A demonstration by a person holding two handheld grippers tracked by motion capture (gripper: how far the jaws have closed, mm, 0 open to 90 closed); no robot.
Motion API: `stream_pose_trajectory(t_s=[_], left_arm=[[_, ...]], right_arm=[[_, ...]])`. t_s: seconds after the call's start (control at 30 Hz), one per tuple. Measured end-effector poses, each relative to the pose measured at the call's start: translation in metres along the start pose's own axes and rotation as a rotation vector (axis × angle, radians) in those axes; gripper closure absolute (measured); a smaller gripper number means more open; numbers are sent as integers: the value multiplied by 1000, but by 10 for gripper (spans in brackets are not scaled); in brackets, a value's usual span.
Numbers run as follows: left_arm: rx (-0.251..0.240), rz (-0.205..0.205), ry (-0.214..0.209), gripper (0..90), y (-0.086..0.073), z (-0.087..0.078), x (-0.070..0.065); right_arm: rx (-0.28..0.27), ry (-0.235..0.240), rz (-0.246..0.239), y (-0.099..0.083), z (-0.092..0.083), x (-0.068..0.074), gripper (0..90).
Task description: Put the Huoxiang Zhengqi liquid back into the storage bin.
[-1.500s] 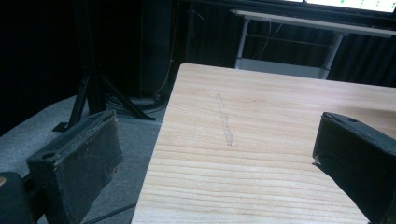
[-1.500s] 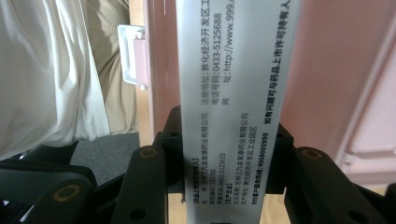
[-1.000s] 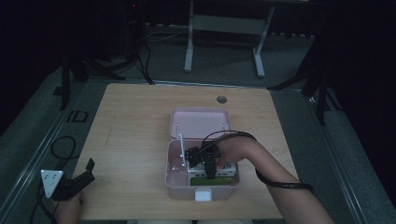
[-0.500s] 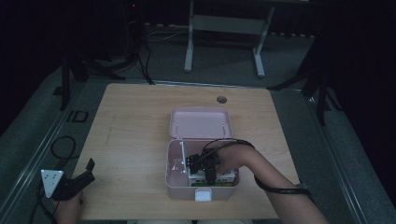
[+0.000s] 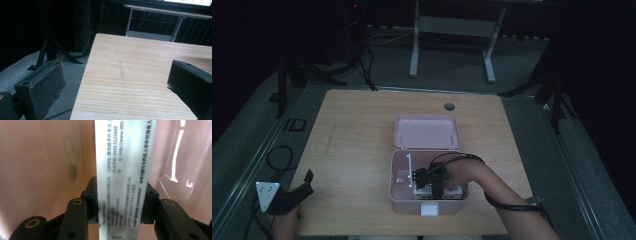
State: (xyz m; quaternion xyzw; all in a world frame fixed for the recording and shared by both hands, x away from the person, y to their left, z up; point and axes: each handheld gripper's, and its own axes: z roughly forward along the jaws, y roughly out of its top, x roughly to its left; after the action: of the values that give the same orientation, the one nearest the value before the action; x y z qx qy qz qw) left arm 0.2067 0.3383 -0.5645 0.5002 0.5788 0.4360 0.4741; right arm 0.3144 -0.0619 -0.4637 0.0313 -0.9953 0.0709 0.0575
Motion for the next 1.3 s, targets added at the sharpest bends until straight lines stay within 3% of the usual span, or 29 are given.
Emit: stream_pose_trajectory(t_s=[0.3,0.47,0.7,0.93,1.03,1.07,1.1,1.2,1.27,1.3], left_arm=[[1,0,1,12,0,0,0],[1,-2,1,12,0,0,0],[0,-3,1,12,0,0,0],[3,0,0,12,0,0,0],[2,-2,1,12,0,0,0],[1,-1,0,11,0,0,0],[1,-1,0,12,0,0,0],[1,-1,-1,12,0,0,0],[1,0,-1,12,0,0,0],[1,0,-1,12,0,0,0]], right_arm=[[-8,-3,-32,-10,-24,4,542],[-68,-30,-22,-22,-48,5,486],[-135,-60,16,-43,-67,2,431],[-213,-94,55,-75,-87,0,395],[-244,-113,74,-89,-93,-3,350],[-272,-132,103,-102,-96,-5,302],[-272,-132,103,-102,-96,-5,302],[-326,-164,163,-123,-99,-10,225],[-334,-188,188,-133,-96,-13,128],[-334,-188,188,-133,-96,-13,128]])
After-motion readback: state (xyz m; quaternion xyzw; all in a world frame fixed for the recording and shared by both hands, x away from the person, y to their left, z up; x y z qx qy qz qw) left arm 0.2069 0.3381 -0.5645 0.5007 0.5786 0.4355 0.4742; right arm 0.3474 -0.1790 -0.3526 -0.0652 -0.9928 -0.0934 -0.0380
